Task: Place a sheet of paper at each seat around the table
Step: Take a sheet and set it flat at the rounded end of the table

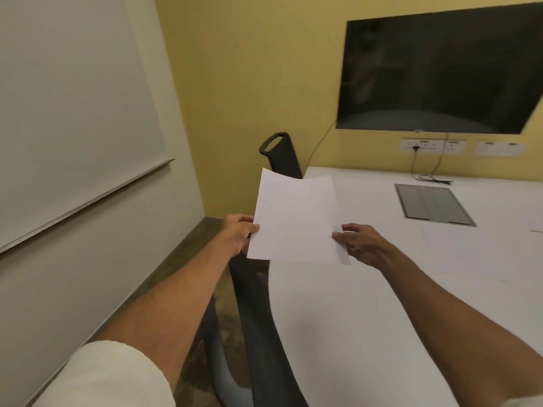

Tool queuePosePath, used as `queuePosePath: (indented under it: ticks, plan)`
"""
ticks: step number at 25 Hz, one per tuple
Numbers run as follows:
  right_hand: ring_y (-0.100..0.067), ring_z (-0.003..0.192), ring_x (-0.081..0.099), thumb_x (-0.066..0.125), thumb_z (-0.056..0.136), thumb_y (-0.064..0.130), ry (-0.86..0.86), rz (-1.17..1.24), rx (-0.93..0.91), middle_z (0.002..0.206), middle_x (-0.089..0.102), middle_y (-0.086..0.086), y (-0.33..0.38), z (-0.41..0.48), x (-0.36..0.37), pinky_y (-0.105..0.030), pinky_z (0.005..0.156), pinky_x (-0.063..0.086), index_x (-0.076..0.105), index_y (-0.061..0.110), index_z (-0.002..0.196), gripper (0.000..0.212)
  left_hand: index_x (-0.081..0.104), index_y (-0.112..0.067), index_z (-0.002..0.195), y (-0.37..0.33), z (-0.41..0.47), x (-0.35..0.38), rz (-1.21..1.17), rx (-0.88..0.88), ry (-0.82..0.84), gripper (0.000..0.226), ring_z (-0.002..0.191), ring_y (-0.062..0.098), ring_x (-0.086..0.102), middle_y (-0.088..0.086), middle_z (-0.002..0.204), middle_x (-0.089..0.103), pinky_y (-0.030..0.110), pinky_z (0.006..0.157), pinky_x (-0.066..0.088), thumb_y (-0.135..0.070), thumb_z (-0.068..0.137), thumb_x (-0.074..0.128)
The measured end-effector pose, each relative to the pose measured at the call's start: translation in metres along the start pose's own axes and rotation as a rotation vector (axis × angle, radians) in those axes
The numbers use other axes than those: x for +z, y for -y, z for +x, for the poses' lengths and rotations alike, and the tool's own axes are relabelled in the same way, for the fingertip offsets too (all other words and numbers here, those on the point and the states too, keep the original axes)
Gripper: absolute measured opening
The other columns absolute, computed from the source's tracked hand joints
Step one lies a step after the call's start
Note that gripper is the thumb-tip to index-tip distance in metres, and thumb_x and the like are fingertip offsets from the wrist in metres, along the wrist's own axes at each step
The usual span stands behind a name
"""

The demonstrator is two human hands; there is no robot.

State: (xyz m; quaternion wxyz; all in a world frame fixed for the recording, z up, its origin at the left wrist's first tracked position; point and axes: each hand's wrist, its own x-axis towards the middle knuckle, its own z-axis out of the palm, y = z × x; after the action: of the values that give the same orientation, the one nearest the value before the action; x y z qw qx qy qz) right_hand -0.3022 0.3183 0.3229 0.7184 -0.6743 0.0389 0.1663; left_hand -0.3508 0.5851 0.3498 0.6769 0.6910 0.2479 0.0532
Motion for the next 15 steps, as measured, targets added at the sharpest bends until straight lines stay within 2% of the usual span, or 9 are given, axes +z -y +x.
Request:
queuePosePath:
  ticks: [4,6,8,10,13,15]
  plan:
    - [-0.023,0.08,0.067,0.064,0.084,-0.007,-0.143,0.053,0.005,0.097,0.068,-0.015,-0.004,0.011,-0.033,-0.029,0.067,0.055,0.058,-0.006,0.118,0.034,0.058,0.003,0.109,-0.006,0.049,0.051,0.074,0.003,0.167,0.024,0.095,0.028,0.061,0.02,0.117,0.063,0.038,0.077,0.053,0.009,0.085,0.06]
    - [-0.024,0.081,0.067,0.064,0.084,-0.007,-0.238,0.082,0.015,0.102,0.067,-0.018,-0.011,0.017,-0.049,-0.03,0.068,0.055,0.058,-0.007,0.117,0.034,0.057,0.005,0.113,-0.004,0.072,0.079,0.1,-0.003,0.255,0.028,0.095,0.029,0.061,0.021,0.117,0.063,0.039,0.078,0.052,0.01,0.086,0.059]
    - [-0.025,0.08,0.066,0.064,0.083,-0.008,-0.332,0.117,0.022,0.105,0.066,-0.021,-0.021,0.02,-0.06,-0.031,0.071,0.055,0.058,-0.007,0.116,0.034,0.058,0.003,0.109,-0.001,0.093,0.104,0.138,-0.001,0.338,0.025,0.092,0.029,0.06,0.021,0.115,0.062,0.039,0.077,0.051,0.011,0.085,0.059]
    - [-0.024,0.079,0.066,0.064,0.083,-0.009,-0.425,0.161,0.033,0.1,0.067,-0.019,-0.033,0.02,-0.067,-0.032,0.071,0.055,0.059,-0.006,0.114,0.032,0.059,-0.001,0.102,0.003,0.114,0.125,0.183,0.009,0.433,0.021,0.087,0.03,0.062,0.021,0.111,0.063,0.039,0.073,0.052,0.012,0.085,0.059]
    - [-0.022,0.078,0.067,0.065,0.082,-0.009,-0.584,0.238,0.056,0.09,0.069,-0.013,-0.055,0.017,-0.068,-0.031,0.069,0.055,0.06,-0.004,0.111,0.03,0.06,-0.002,0.097,0.009,0.141,0.154,0.268,0.012,0.597,0.019,0.072,0.024,0.063,0.018,0.1,0.064,0.031,0.059,0.052,0.011,0.083,0.059]
    - [-0.022,0.078,0.068,0.065,0.082,-0.009,-0.685,0.285,0.079,0.089,0.069,-0.012,-0.072,0.014,-0.064,-0.031,0.067,0.056,0.06,-0.003,0.11,0.029,0.061,-0.003,0.092,0.015,0.154,0.169,0.316,0.008,0.704,0.018,0.069,0.023,0.062,0.018,0.097,0.064,0.03,0.059,0.052,0.012,0.082,0.059]
